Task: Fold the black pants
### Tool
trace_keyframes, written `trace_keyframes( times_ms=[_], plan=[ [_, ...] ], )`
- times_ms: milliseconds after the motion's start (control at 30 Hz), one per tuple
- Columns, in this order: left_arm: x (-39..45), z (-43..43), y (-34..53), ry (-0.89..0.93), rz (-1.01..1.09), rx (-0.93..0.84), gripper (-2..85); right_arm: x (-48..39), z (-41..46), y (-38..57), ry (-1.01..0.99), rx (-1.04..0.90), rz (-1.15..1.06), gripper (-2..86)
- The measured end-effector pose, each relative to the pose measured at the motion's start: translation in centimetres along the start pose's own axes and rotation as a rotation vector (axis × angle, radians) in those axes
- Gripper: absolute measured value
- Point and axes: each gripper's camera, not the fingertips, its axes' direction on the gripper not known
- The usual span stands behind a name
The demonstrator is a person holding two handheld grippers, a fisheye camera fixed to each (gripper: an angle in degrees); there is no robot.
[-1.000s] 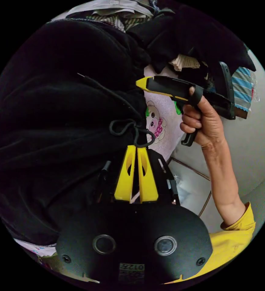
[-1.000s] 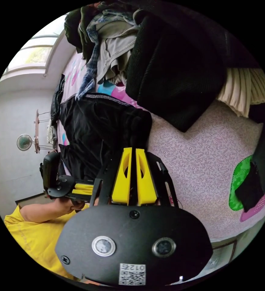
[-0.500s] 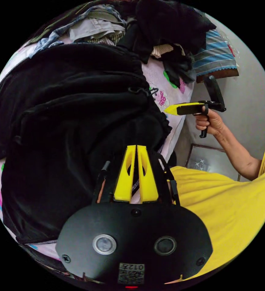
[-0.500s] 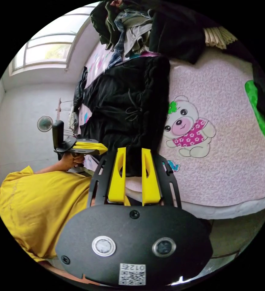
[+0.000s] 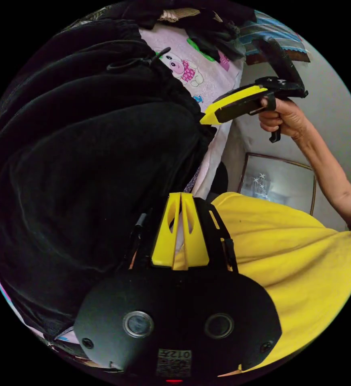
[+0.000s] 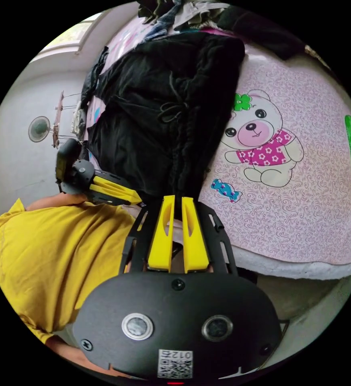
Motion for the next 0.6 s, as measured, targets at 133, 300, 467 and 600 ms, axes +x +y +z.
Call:
trace_keyframes(
  times_ms=[133, 300, 467, 600],
  plan=[
    [1.1, -5.6, 4.6, 0.015, 0.02, 0.128, 0.4, -4.3, -0.4, 0.5, 0.097, 0.095, 0.04, 1.4],
    [-3.9, -14.7, 19.0, -0.166, -0.385, 0.379, 0.5, -15.6, 0.5, -0.2, 0.294, 0.291, -0.165, 1.0],
    [-9.8, -17.9, 33.1, -0.226, -0.828, 0.44, 0.4, -27.3, 12.7, -6.7, 0.302, 0.151, -0.373, 0.5],
    [-10.5, -19.3, 40.8, -0.176, -0.9, 0.49, 0.1, -32.3, 20.2, -8.8, 0.413, -0.001, -0.431, 0.2]
  ],
)
